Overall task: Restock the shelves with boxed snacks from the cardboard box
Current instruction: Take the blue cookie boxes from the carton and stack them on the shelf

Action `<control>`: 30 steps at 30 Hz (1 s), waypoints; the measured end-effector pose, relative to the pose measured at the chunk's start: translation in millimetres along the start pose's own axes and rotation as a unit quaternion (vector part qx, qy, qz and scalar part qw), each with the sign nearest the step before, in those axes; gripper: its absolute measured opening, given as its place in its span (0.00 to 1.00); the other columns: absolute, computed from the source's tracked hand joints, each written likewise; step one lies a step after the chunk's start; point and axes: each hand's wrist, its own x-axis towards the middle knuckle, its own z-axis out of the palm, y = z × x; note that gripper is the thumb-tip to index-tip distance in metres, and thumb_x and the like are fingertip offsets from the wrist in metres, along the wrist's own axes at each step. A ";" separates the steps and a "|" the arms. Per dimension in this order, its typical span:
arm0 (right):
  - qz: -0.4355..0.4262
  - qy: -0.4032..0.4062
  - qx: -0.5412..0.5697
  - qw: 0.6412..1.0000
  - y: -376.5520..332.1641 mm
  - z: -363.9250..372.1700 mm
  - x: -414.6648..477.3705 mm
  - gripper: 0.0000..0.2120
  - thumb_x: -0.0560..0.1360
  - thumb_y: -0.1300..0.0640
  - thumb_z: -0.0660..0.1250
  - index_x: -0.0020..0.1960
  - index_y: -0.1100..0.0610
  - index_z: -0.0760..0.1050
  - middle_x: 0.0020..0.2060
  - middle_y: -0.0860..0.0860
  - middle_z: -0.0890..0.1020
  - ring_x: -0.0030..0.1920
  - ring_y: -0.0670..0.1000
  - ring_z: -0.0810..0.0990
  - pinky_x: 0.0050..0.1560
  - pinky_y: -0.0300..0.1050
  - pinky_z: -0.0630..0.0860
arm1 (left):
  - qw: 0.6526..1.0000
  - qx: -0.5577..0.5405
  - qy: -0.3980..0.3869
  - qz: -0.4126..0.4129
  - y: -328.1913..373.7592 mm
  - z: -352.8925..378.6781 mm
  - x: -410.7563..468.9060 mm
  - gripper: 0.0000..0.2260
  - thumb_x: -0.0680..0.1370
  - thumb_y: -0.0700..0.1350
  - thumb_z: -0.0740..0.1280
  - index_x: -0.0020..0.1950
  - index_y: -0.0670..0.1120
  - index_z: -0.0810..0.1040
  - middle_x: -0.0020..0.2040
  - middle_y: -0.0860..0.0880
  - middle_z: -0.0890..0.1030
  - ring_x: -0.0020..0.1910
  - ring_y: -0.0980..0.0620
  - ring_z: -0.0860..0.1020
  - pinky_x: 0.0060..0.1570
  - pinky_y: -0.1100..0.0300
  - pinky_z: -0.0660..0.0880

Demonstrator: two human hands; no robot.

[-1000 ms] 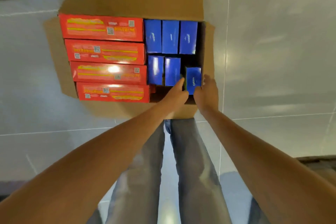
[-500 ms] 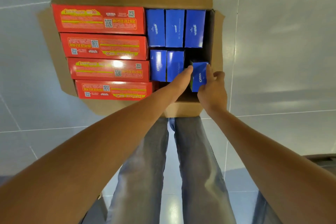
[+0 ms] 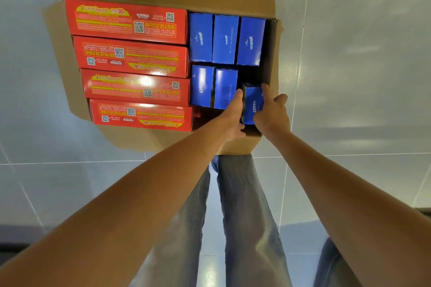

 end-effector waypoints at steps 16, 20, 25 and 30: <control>-0.012 0.025 0.067 0.997 -9.3 -11.2 -8.6 0.27 0.73 0.56 0.64 0.69 0.52 0.60 0.61 0.57 0.67 0.56 0.60 0.75 0.54 0.56 0.77 | 0.980 -0.184 0.009 0.080 -19.0 12.0 -20.5 0.14 0.78 0.43 0.59 0.61 0.41 0.73 0.45 0.48 0.80 0.41 0.54 0.79 0.39 0.60 0.79; -0.021 0.057 0.117 0.991 -21.9 -19.7 -30.3 0.30 0.71 0.49 0.70 0.67 0.54 0.59 0.56 0.57 0.73 0.52 0.58 0.77 0.51 0.57 0.78 | 0.982 -0.177 -0.016 0.068 -11.6 9.4 -55.5 0.07 0.76 0.42 0.55 0.49 0.43 0.71 0.42 0.48 0.78 0.37 0.54 0.78 0.32 0.62 0.78; -0.024 0.085 0.149 0.985 -27.8 -45.4 -70.8 0.26 0.70 0.54 0.71 0.62 0.55 0.60 0.53 0.56 0.75 0.47 0.57 0.78 0.47 0.52 0.79 | 0.990 -0.121 -0.053 0.056 -11.4 3.8 -102.7 0.16 0.79 0.48 0.52 0.57 0.42 0.73 0.46 0.45 0.77 0.47 0.49 0.75 0.52 0.53 0.74; -0.028 0.103 0.116 0.987 -32.6 -100.5 -117.1 0.24 0.72 0.51 0.69 0.61 0.54 0.60 0.49 0.54 0.76 0.44 0.55 0.77 0.43 0.51 0.77 | 0.998 0.038 -0.016 0.045 -9.1 18.5 -154.6 0.12 0.79 0.43 0.58 0.59 0.42 0.75 0.55 0.43 0.80 0.46 0.49 0.78 0.44 0.58 0.74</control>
